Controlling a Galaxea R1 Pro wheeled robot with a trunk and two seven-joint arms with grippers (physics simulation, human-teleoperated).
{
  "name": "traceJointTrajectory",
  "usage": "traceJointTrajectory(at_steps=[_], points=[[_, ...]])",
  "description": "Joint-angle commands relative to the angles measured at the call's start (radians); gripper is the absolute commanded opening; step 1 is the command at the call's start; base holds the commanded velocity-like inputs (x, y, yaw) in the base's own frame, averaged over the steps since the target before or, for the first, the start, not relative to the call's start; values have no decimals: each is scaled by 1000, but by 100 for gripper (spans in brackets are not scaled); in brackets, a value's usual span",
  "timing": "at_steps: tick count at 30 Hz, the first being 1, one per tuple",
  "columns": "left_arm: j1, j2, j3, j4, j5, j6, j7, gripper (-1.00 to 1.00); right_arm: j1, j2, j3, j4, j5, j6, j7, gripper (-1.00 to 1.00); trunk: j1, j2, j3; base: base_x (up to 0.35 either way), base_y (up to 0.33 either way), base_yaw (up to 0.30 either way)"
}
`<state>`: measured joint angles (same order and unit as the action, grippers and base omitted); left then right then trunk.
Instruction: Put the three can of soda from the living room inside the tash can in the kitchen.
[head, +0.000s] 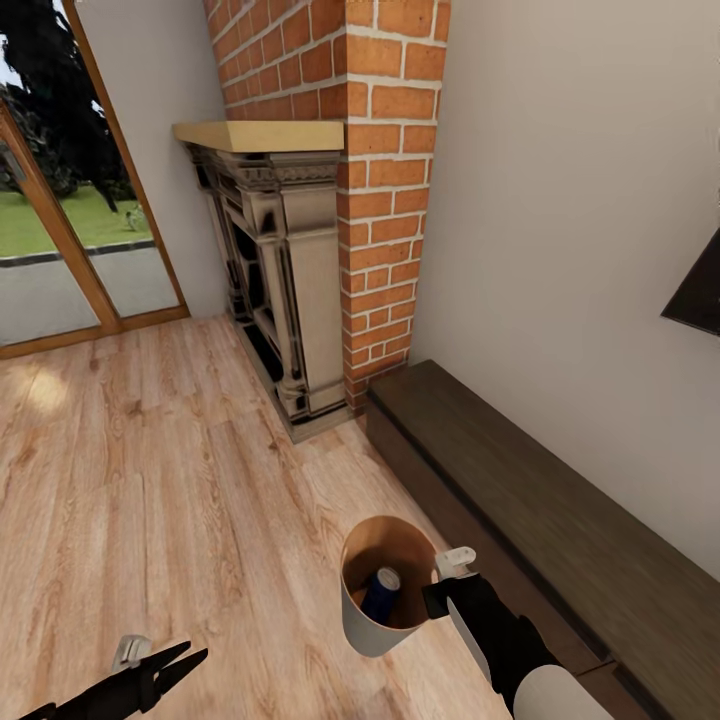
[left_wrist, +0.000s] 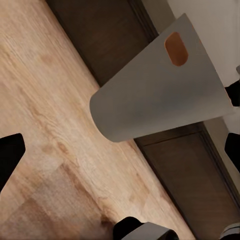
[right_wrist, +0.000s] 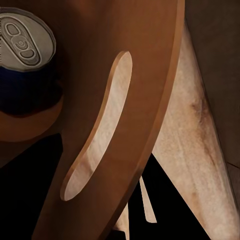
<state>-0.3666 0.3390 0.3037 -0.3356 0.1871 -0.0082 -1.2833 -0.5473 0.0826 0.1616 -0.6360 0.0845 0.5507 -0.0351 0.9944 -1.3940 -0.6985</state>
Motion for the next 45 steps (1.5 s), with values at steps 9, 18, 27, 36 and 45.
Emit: traceJointTrajectory(at_steps=[9,18,27,36,45], points=[[0,0,0,1,0,-1,0,100,0,0,1,-1,-5,-2,9,-100,0,0,15,0,0,0],[0,0,0,1,0,-1,-1,100,0,0,1,-1,-5,-2,9,-100,0,0,30,0,0,0],[0,0,0,1,0,-1,-1,100,0,0,1,-1,-5,-3,9,-100,0,0,45,0,0,0],[0,0,0,1,0,-1,-1,100,0,0,1,-1,-5,-2,9,-100,0,0,59,0,0,0],[0,0,0,1,0,-1,-1,100,0,0,1,-1,-5,-2,9,-100,0,0,63,0,0,0]])
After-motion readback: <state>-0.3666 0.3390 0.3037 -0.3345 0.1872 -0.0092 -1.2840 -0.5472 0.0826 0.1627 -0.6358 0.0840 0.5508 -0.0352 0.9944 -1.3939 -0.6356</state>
